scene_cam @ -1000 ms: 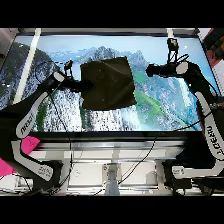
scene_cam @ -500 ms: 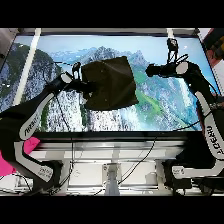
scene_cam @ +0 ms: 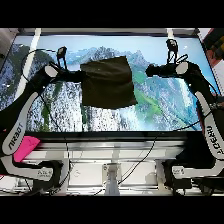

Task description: Fold the clothes and pants, and hang the long-sleeved shirts on hangers.

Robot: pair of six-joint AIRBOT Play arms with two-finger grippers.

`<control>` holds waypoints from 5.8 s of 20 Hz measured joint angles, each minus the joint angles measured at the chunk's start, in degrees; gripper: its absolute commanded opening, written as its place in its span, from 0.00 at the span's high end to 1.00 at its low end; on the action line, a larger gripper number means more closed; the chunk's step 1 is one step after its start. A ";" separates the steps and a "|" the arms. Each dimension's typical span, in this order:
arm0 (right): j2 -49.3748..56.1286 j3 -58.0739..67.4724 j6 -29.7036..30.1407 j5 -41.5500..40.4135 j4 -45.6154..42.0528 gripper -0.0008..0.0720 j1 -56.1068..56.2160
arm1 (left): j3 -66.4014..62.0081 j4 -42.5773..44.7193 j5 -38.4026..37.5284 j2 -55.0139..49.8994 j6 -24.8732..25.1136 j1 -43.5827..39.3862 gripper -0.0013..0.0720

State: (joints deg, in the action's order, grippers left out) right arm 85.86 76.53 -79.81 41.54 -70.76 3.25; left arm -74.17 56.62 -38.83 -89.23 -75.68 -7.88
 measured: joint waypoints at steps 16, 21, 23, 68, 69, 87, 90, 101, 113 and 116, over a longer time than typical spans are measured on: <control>1.42 -0.02 -0.04 6.82 0.31 0.23 0.00 | 0.00 15.08 -0.11 -5.22 -11.45 2.69 0.11; 3.13 -0.02 -0.04 12.98 0.52 0.23 0.00 | 0.00 16.41 -3.30 -5.22 -12.52 3.13 0.11; 3.37 -0.02 -0.04 14.38 0.50 0.23 0.00 | 0.00 16.59 -8.55 -5.22 -12.46 3.72 0.11; 13.42 -0.02 2.21 27.91 14.27 0.31 -0.04 | 0.13 -4.83 -36.33 -9.92 14.36 8.83 0.93; 14.91 -0.02 2.40 28.72 16.44 0.31 -0.04 | 0.13 -4.83 -36.39 -9.92 14.36 8.85 0.93; 23.34 -0.02 4.35 23.28 30.60 0.96 1.95 | 0.13 -4.87 -36.79 -9.90 13.75 8.90 0.93; 21.81 -0.07 7.72 22.75 30.16 0.96 2.23 | 0.07 -6.56 -36.92 -9.68 13.11 8.94 0.93; -4.37 -0.02 14.71 23.34 32.68 0.96 -0.07 | 0.02 -20.04 -36.85 9.05 17.86 9.84 0.93; -40.33 0.00 7.98 24.13 30.45 0.96 -1.38 | 0.02 -31.47 -36.87 40.30 13.51 10.12 0.93; -47.76 0.00 4.28 24.87 27.54 0.96 -1.38 | 0.02 -32.11 -36.87 45.42 8.22 10.12 0.93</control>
State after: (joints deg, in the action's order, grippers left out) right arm 38.11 76.53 -75.53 66.41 -43.22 1.87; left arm -74.15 24.51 -75.70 -43.81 -67.46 2.24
